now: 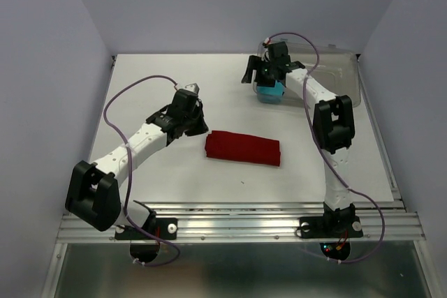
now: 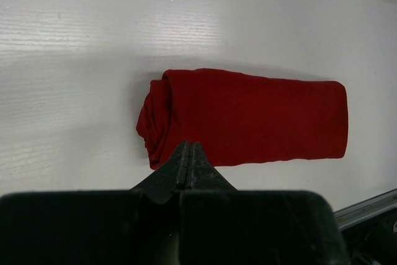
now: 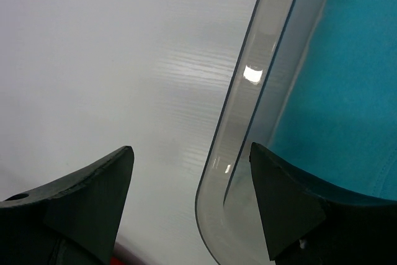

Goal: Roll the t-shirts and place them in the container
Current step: Move the bin to the center of the board.

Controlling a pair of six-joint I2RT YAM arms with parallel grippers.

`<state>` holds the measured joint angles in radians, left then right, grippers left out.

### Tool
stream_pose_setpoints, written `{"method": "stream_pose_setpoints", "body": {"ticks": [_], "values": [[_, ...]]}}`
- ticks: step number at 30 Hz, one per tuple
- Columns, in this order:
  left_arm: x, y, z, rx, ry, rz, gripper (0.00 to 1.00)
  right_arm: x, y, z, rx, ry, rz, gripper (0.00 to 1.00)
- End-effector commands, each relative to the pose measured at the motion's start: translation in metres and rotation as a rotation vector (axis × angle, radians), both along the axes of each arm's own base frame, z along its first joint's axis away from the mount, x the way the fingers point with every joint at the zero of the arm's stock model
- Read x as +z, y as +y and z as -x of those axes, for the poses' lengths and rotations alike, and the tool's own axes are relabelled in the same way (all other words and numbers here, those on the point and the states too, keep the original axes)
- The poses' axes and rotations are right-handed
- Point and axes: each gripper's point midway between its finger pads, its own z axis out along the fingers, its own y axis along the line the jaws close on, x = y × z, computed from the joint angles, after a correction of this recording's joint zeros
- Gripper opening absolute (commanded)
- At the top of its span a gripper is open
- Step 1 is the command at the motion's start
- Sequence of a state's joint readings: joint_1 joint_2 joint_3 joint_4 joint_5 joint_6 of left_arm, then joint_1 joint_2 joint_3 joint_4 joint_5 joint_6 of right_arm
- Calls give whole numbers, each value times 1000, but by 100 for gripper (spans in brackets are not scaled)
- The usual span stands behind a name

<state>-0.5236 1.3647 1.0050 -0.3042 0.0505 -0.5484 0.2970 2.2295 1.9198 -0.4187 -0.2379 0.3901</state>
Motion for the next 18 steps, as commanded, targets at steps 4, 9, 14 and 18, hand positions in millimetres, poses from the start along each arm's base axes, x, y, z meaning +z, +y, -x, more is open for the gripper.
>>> {"method": "stream_pose_setpoints", "body": {"ticks": [4, 9, 14, 18], "values": [[2, 11, -3, 50, -11, 6, 0, 47, 62, 6, 144, -84, -75, 81], [5, 20, -4, 69, -21, 5, 0, 76, 44, 13, 109, -147, -13, 83], [4, 18, -5, 69, -13, 29, 0, 108, -5, 38, -34, -215, 123, 89], [0, 13, -3, 67, -2, 70, 12, 101, -36, 68, -109, -199, 201, 91]]}}
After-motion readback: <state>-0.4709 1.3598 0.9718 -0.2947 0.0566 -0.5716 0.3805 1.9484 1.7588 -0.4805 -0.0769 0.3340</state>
